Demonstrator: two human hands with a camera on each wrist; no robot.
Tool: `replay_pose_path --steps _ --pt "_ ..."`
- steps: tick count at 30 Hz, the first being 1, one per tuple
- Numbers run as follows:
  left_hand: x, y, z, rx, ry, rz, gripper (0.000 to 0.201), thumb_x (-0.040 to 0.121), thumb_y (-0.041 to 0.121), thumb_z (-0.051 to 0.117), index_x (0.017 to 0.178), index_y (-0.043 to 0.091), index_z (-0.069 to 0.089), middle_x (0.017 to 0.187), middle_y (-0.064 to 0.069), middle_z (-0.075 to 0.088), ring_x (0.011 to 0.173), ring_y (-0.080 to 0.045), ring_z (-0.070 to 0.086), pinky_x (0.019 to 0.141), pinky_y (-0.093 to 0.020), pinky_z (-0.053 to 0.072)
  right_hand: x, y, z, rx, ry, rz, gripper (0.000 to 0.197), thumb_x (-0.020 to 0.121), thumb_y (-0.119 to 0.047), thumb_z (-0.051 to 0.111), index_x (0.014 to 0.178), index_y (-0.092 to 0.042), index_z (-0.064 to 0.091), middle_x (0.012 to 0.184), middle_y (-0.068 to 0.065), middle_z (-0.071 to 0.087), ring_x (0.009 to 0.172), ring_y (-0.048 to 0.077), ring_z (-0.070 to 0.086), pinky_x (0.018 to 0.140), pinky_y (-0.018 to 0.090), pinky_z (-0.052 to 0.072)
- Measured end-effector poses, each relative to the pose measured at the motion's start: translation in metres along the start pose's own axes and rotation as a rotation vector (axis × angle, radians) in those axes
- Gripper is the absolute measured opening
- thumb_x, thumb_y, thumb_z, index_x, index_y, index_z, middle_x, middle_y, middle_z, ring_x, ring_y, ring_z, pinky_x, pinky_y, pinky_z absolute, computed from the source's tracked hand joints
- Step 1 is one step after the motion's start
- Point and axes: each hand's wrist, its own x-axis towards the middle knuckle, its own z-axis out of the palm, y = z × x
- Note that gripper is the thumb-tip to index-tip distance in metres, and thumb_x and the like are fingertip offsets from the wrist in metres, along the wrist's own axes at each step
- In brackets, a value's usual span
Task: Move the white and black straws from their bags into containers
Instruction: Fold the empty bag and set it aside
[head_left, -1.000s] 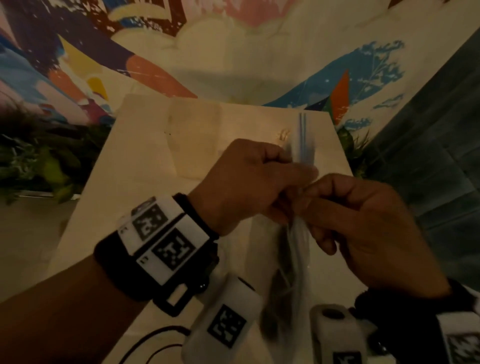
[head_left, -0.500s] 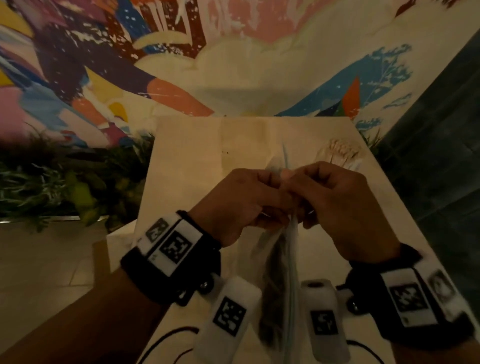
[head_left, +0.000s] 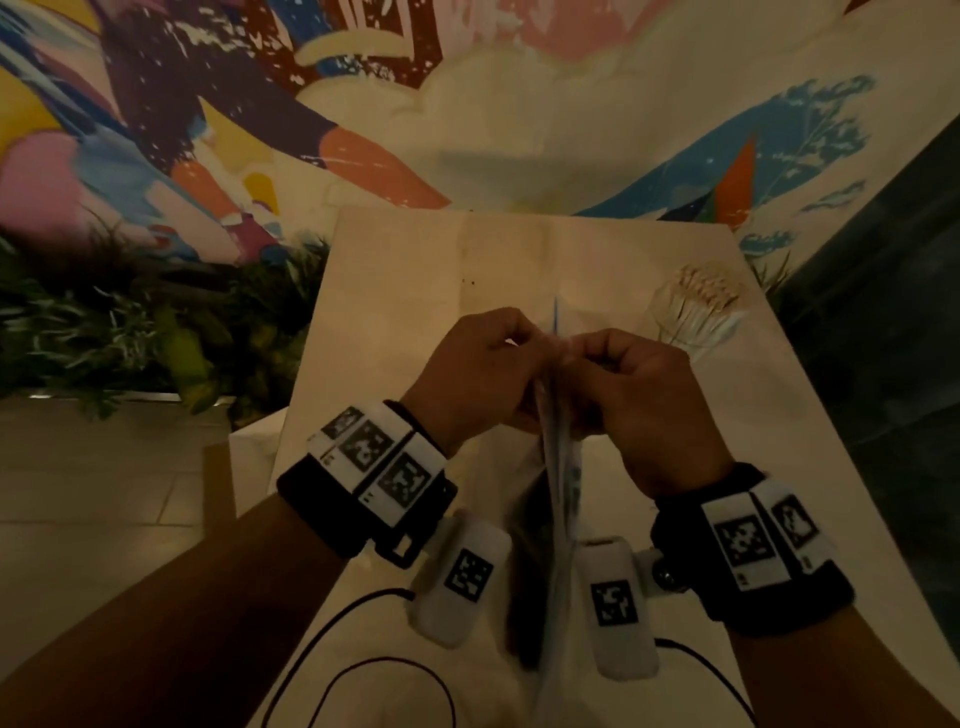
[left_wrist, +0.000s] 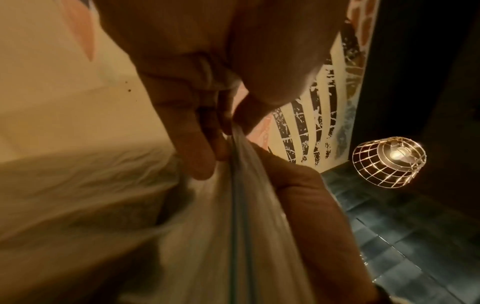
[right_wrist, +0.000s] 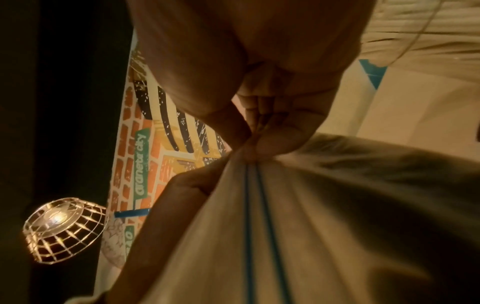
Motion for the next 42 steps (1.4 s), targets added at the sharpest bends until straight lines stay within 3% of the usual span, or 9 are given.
replay_pose_path --steps 6,12,17,19,23,26,31,36,42 --pt "-0.001 -0.008 0.019 -0.139 0.05 -0.025 0.018 0.096 0.01 0.048 0.08 0.002 0.053 0.061 -0.01 0.062 0.05 -0.019 0.062 0.05 -0.028 0.052 0.006 0.013 -0.014 0.252 -0.08 0.176 0.008 0.089 -0.006 0.056 0.086 -0.003 0.063 0.083 0.019 0.064 0.08 0.036 0.059 0.083 0.06 0.051" --pt "-0.002 -0.02 0.036 -0.237 0.074 -0.032 0.021 0.098 0.011 0.043 0.081 0.002 0.05 0.054 -0.003 0.061 0.051 -0.017 0.06 0.053 -0.028 0.052 0.004 0.024 -0.02 0.436 -0.121 0.24 0.015 0.089 -0.01 0.053 0.077 -0.006 0.061 0.066 0.008 0.062 0.057 0.02 0.052 0.065 0.035 0.049" --pt "0.001 -0.027 0.039 -0.393 0.148 -0.143 0.022 0.099 0.01 0.039 0.081 0.002 0.05 0.081 -0.017 0.061 0.069 -0.025 0.063 0.062 -0.035 0.057 0.002 0.027 -0.022 0.579 -0.034 0.262 0.042 0.067 -0.029 0.075 0.094 -0.003 0.057 0.092 0.021 0.053 0.084 0.034 0.05 0.083 0.044 0.044" --pt "0.001 -0.028 0.039 -0.404 0.15 -0.162 0.02 0.099 0.011 0.039 0.086 0.001 0.051 0.093 -0.022 0.06 0.076 -0.027 0.063 0.068 -0.037 0.058 0.0 0.028 -0.023 0.595 -0.003 0.262 0.026 0.075 -0.024 0.066 0.088 -0.004 0.055 0.09 0.018 0.053 0.088 0.034 0.05 0.091 0.05 0.043" --pt "-0.001 -0.026 0.042 -0.307 0.157 -0.164 0.021 0.1 0.019 0.041 0.098 0.001 0.052 0.096 -0.023 0.061 0.072 -0.029 0.064 0.063 -0.04 0.058 -0.009 0.023 -0.027 0.205 0.03 0.123 0.015 0.089 -0.016 0.061 0.087 -0.002 0.063 0.074 0.015 0.063 0.065 0.025 0.06 0.066 0.041 0.055" --pt "-0.004 -0.019 0.042 -0.251 0.168 -0.127 0.021 0.097 0.026 0.048 0.099 0.005 0.049 0.089 -0.019 0.062 0.067 -0.03 0.065 0.06 -0.042 0.058 -0.019 0.02 -0.036 -0.102 -0.036 0.024 0.017 0.085 -0.014 0.066 0.081 0.003 0.065 0.052 0.01 0.057 0.041 0.014 0.049 0.043 0.025 0.044" --pt "-0.024 -0.015 0.046 0.094 -0.093 -0.141 0.033 0.088 0.028 0.062 0.095 -0.004 0.059 0.083 -0.022 0.069 0.066 -0.03 0.069 0.065 -0.041 0.059 -0.025 0.027 -0.044 -0.037 -0.021 0.029 0.012 0.089 -0.008 0.061 0.083 0.001 0.067 0.064 0.024 0.063 0.049 0.022 0.054 0.044 0.026 0.045" --pt "-0.027 -0.024 0.03 -0.254 -0.004 -0.185 0.011 0.09 0.004 0.054 0.079 0.001 0.054 0.078 -0.016 0.066 0.066 -0.024 0.067 0.065 -0.035 0.059 -0.028 0.031 -0.053 0.098 0.092 0.057 0.017 0.091 -0.008 0.059 0.075 -0.001 0.06 0.056 0.01 0.052 0.042 0.015 0.043 0.044 0.027 0.039" --pt "-0.032 -0.034 0.027 -0.425 -0.017 -0.259 0.007 0.089 0.008 0.056 0.089 0.007 0.049 0.089 -0.02 0.065 0.065 -0.03 0.065 0.058 -0.038 0.058 -0.048 0.039 -0.038 -0.334 -0.088 0.044 0.057 0.067 -0.056 0.066 0.085 -0.001 0.063 0.073 0.023 0.064 0.061 0.038 0.059 0.054 0.043 0.051"
